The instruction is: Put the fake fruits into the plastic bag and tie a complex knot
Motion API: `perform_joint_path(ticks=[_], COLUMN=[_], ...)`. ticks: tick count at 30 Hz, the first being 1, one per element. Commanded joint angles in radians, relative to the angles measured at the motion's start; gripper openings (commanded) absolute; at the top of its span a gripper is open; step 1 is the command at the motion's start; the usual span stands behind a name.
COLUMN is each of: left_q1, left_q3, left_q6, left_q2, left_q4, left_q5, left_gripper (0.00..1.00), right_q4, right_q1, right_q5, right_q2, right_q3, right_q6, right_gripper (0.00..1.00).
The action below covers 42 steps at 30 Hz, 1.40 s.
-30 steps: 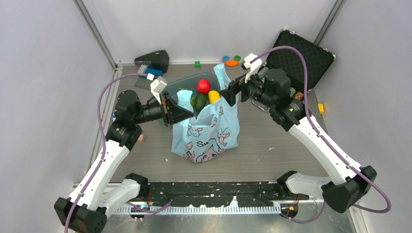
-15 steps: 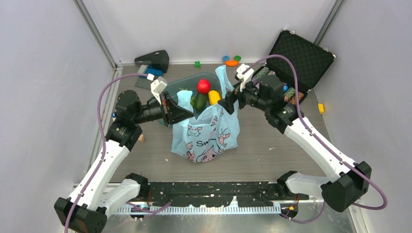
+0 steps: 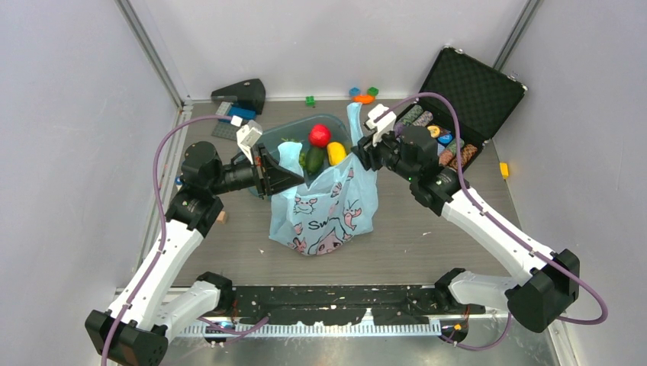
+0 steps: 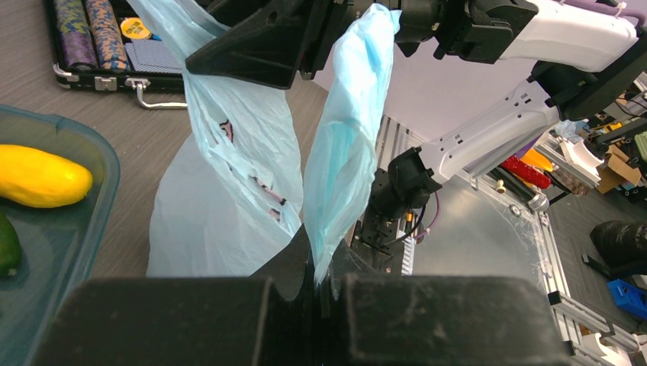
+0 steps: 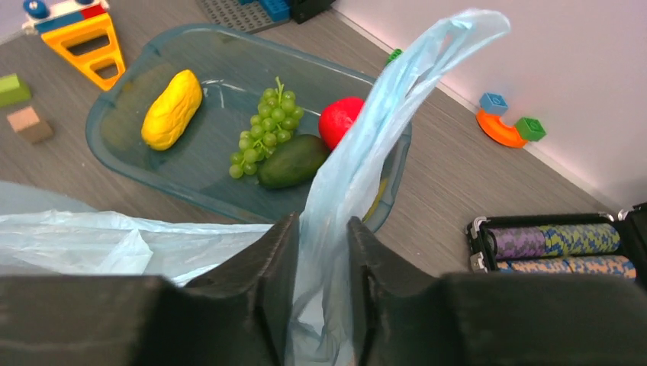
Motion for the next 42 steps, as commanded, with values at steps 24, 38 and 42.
perform_joint_path(ticks=[24, 38, 42], left_q1=[0.011, -0.108, -0.128], left_q3=[0.407, 0.536, 0.551], left_q6=[0.204, 0.437, 0.455], left_q2=[0.205, 0.345, 0.364], left_q4=[-0.699, -0.967, -0.988], left_q5=[-0.048, -0.116, -0.116], left_gripper=[0.00, 0.00, 0.00], right_q4=[0.177, -0.048, -0.094], right_q1=[0.002, 0.006, 0.018], right_q5=[-0.619, -0.907, -0.922], right_q2=[-0.235, -0.082, -0.052], right_q3=[-0.065, 0.054, 0.074], right_q6=[0.218, 0.172, 0.139], right_gripper=[0.05, 0.05, 0.05])
